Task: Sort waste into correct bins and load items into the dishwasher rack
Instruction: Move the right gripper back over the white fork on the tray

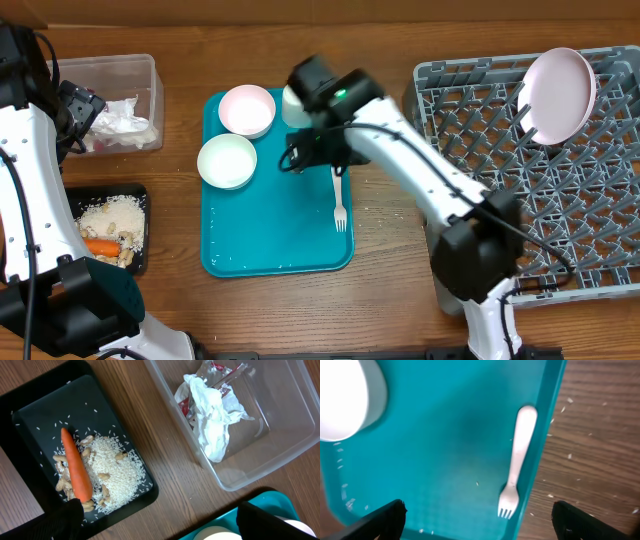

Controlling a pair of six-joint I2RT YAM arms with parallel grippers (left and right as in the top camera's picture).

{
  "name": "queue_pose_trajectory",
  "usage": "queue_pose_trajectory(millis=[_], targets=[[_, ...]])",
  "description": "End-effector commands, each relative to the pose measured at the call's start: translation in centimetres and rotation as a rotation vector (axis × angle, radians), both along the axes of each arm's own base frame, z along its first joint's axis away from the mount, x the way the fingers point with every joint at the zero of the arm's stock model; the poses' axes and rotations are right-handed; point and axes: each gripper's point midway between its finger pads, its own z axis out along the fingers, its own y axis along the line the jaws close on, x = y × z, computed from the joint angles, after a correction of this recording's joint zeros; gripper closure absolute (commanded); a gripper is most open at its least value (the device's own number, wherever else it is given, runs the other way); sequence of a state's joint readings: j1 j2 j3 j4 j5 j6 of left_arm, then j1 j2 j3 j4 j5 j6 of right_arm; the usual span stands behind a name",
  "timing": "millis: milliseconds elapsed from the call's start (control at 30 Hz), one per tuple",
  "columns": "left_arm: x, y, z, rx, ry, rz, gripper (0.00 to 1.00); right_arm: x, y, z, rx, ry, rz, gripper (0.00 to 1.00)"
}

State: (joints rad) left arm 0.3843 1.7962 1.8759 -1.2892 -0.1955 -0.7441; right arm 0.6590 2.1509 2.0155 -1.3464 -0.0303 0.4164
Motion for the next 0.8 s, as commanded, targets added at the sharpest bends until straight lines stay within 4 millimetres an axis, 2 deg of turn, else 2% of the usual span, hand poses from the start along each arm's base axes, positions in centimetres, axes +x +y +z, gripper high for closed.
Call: queue_pose_trajectory(millis=[0,100,167,267,600,767], targets=[[-0.1,0.3,0.3,0.018,0.001,-0.004,0.0,0.4,-0.3,-2.6,-0.09,-0.002,-0.072,0.03],[-0.1,0.3,0.3,0.018,0.001,-0.004,0.0,-0.1,0.0,-4.5,-0.12,0.031,-0.06,0.03],[-0.1,0.3,0.3,0.018,0.001,-0.004,0.0,0.1,-0.5,-6.0,-0.164,0.042,-0.061,0.03],[-0.1,0.3,0.3,0.018,0.001,-0.004,0.0,0.1,-0.7,-7.1,-0.186,0.056,-0.058,0.04],[-0.1,0.3,0.3,0.018,0.001,-0.004,0.0,0.0,-0.7,-7.4,-0.189,0.063,-0.063,0.06],[-0.1,0.3,0.3,0.018,0.001,-0.004,0.0,-0.8,0.1,-7.5,-0.139,0.112,-0.079,0.09]])
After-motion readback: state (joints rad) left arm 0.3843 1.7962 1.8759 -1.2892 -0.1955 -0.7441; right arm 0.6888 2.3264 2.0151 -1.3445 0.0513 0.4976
